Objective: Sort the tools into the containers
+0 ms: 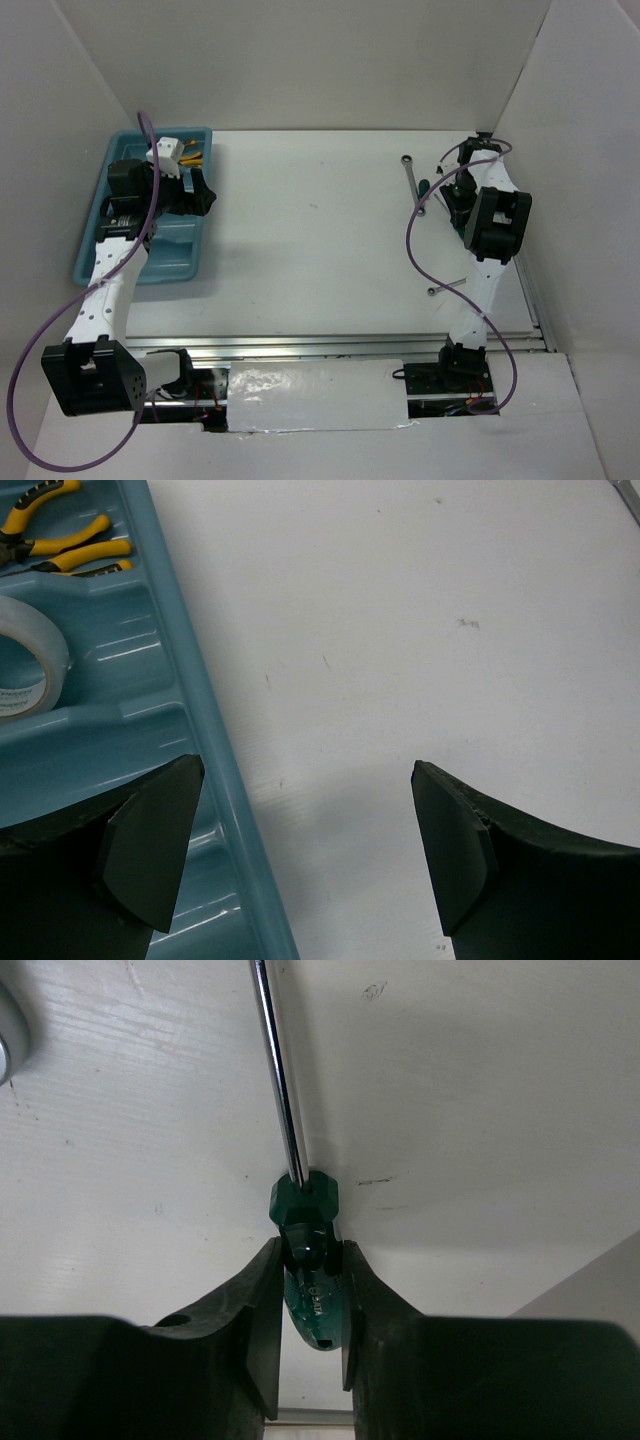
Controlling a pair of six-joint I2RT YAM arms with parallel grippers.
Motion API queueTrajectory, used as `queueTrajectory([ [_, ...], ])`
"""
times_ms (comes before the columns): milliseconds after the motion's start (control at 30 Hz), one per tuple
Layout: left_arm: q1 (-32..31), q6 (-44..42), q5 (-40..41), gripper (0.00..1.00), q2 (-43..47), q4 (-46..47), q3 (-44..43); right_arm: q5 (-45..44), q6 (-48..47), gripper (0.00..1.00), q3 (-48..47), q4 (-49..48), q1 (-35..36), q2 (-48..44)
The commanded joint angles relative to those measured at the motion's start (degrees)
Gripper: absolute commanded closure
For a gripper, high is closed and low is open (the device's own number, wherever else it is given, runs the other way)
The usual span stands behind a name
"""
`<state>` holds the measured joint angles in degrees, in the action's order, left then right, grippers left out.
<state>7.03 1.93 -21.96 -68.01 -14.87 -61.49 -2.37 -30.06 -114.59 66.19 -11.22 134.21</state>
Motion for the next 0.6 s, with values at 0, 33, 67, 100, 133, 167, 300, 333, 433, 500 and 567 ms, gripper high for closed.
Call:
queueTrajectory([
  [0, -0.35, 0.97, -0.46, 0.01, -0.55, 0.99, -0.99, 0.44, -0.79, 0.82, -2.05, 2.45, -0.29, 1.4],
  [33, -0.26, 1.05, -0.11, 0.01, -0.63, 1.07, -0.82, 0.61, -0.26, 0.96, -2.22, 2.71, -0.64, 1.49],
  [67, -0.26, 0.97, 0.42, 0.01, -0.46, 1.07, -0.91, 1.22, 0.44, 1.0, -2.83, 3.41, -1.08, 1.58],
  [100, -0.26, 0.97, 0.94, 0.01, -0.28, 1.16, -0.56, 1.75, 0.53, 1.0, -2.84, 3.59, -1.43, 1.49],
  [133, -0.26, 0.79, 1.12, 0.01, -0.2, 1.25, -0.3, 2.1, 0.79, 1.0, -2.75, 3.59, -1.87, 0.71],
  [167, -0.26, 0.79, 1.13, 0.01, -0.02, 1.34, -0.03, 2.11, 0.97, 1.0, -2.05, 3.33, -2.13, 0.26],
  [300, -0.26, 1.05, 1.04, 0.01, 1.03, 1.87, 1.29, 4.56, 1.94, 1.0, -1.08, 2.36, -3.71, -2.28],
  [333, -0.17, 1.23, 1.12, 0.01, 1.21, 1.95, 1.29, 5.35, 2.81, 1.0, -1.43, 2.45, -3.8, -3.94],
  [433, 0.09, 3.76, 2.17, 0.01, 2.18, 2.22, 0.94, 9.48, 4.57, 1.0, -3.52, 2.62, -3.02, -8.59],
  [500, 1.84, 5.96, 0.09, 0.01, 3.57, 3.18, 0.85, 14.2, 5.27, 1.0, -6.16, 5.86, -1.7, -12.11],
  [567, 5.62, 9.3, -6.59, 0.01, 6.03, 6.32, 2.33, 17.04, 6.59, 1.0, -10.82, 9.28, 1.46, -14.06],
])
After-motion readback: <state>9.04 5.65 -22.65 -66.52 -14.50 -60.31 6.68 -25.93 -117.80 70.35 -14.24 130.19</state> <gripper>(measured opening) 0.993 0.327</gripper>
